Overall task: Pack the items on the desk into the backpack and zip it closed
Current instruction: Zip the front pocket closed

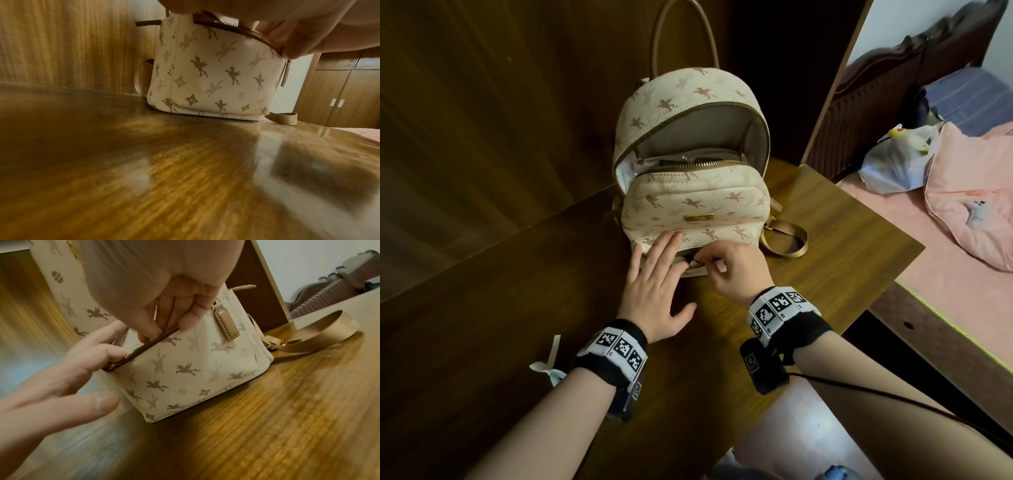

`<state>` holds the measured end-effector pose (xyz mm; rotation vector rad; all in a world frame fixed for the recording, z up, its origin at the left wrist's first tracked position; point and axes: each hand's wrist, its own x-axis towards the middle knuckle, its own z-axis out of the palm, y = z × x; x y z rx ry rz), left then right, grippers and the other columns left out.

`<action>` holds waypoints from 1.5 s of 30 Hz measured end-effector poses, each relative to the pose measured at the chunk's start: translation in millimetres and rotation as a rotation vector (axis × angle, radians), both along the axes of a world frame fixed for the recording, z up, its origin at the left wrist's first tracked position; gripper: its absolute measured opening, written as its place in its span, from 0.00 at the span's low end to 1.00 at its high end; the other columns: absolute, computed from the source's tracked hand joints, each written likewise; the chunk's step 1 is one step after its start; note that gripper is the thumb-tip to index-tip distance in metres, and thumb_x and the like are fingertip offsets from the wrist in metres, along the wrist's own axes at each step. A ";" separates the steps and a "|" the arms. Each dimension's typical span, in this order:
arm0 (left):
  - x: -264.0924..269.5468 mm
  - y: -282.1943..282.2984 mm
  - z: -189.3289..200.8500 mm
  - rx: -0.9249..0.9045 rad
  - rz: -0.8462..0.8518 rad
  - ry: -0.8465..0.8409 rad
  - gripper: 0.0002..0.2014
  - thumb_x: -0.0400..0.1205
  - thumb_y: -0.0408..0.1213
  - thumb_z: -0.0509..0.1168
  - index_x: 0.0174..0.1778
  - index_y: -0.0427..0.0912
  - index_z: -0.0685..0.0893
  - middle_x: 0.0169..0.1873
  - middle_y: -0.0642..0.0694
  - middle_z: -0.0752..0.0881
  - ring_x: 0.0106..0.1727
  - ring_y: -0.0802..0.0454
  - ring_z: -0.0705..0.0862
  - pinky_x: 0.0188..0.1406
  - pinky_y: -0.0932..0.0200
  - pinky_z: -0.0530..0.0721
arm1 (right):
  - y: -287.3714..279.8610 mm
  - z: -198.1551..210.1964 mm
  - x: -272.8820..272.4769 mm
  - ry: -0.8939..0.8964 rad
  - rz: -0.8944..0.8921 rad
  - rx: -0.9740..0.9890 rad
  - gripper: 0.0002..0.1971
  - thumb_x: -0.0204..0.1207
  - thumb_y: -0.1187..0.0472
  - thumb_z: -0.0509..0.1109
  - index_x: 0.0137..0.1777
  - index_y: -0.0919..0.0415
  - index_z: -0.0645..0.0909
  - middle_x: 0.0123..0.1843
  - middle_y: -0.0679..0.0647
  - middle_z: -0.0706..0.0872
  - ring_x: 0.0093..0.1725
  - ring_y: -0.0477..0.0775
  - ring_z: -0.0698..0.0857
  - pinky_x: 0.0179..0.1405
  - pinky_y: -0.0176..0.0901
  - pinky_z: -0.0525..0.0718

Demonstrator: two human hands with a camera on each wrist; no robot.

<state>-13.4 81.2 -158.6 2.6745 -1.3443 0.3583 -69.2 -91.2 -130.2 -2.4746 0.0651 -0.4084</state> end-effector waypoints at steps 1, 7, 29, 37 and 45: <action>0.0 0.0 -0.3 -0.008 -0.001 -0.002 0.30 0.68 0.58 0.63 0.60 0.43 0.81 0.83 0.41 0.56 0.84 0.44 0.52 0.81 0.37 0.40 | -1.4 -0.8 -1.0 -0.008 0.011 0.009 0.11 0.69 0.66 0.68 0.46 0.53 0.88 0.45 0.45 0.90 0.44 0.47 0.87 0.43 0.40 0.86; 1.2 -1.3 -3.8 -0.039 -0.003 -0.014 0.30 0.67 0.58 0.65 0.59 0.42 0.81 0.83 0.42 0.57 0.84 0.44 0.53 0.81 0.37 0.41 | -1.5 -3.7 -6.1 -0.093 0.025 -0.030 0.12 0.66 0.66 0.68 0.48 0.58 0.86 0.44 0.48 0.89 0.44 0.49 0.88 0.40 0.39 0.86; 2.3 -6.9 -13.9 -0.118 0.004 -0.033 0.31 0.64 0.59 0.66 0.57 0.41 0.81 0.80 0.41 0.60 0.82 0.42 0.57 0.81 0.37 0.40 | -8.7 -6.3 -12.2 0.015 0.134 -0.158 0.22 0.63 0.60 0.70 0.59 0.60 0.80 0.49 0.53 0.88 0.48 0.55 0.86 0.44 0.42 0.84; 2.3 -6.2 -13.4 -0.117 0.001 -0.023 0.30 0.64 0.59 0.66 0.56 0.42 0.81 0.80 0.41 0.60 0.82 0.42 0.56 0.81 0.38 0.38 | -7.2 -9.1 -8.0 0.000 0.079 -0.122 0.18 0.68 0.59 0.69 0.59 0.58 0.79 0.48 0.48 0.89 0.47 0.52 0.88 0.41 0.39 0.84; 3.3 -5.4 -11.5 -0.094 0.001 -0.007 0.31 0.64 0.59 0.65 0.57 0.41 0.82 0.81 0.41 0.59 0.83 0.45 0.52 0.81 0.39 0.37 | -6.9 -6.1 -5.2 0.106 0.158 -0.224 0.20 0.67 0.54 0.66 0.59 0.59 0.76 0.48 0.53 0.87 0.48 0.56 0.84 0.42 0.49 0.84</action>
